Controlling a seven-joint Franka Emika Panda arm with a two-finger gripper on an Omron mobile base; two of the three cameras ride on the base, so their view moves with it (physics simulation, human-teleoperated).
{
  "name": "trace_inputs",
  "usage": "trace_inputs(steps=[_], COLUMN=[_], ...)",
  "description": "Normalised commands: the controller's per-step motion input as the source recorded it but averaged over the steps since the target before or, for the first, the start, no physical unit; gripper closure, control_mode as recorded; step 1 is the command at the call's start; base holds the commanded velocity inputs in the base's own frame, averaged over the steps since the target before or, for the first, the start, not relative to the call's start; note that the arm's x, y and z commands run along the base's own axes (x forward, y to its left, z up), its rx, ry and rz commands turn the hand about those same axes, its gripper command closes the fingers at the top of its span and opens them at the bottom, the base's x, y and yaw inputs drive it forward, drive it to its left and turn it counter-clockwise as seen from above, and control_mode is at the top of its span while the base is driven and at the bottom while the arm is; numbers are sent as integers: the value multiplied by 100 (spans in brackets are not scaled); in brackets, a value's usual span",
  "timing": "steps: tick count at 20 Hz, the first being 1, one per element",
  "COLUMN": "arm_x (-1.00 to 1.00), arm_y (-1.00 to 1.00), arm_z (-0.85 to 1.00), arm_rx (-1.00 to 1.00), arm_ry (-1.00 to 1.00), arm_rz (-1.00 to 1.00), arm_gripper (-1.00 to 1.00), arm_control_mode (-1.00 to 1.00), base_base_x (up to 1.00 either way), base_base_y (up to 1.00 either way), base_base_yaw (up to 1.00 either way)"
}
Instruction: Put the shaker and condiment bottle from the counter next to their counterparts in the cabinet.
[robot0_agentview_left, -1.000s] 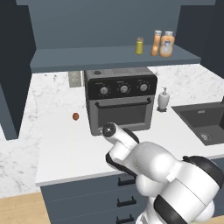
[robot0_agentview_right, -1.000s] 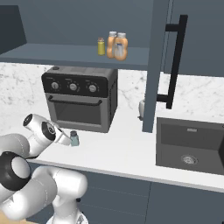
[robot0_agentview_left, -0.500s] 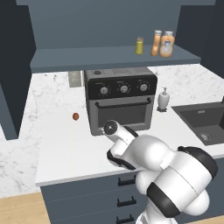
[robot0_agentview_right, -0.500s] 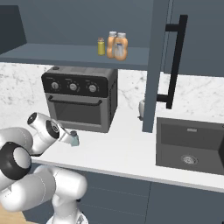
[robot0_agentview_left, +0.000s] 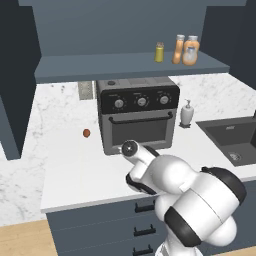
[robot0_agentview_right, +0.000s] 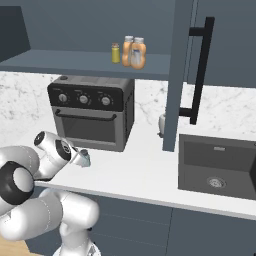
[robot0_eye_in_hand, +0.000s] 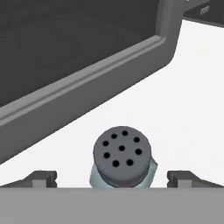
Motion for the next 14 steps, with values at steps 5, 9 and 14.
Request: trace_inputs(steps=[5, 9, 14], arm_x=[0, 0, 0], arm_y=[-10, -1, 0], arm_z=[-8, -9, -6], arm_rx=[3, 1, 1], arm_ry=[-4, -1, 0], arm_rz=[0, 0, 0], arm_gripper=[-100, 100, 100], arm_control_mode=[-100, -100, -100], base_base_x=[0, 0, 0], base_base_y=[0, 0, 0], base_base_yaw=[0, 0, 0])
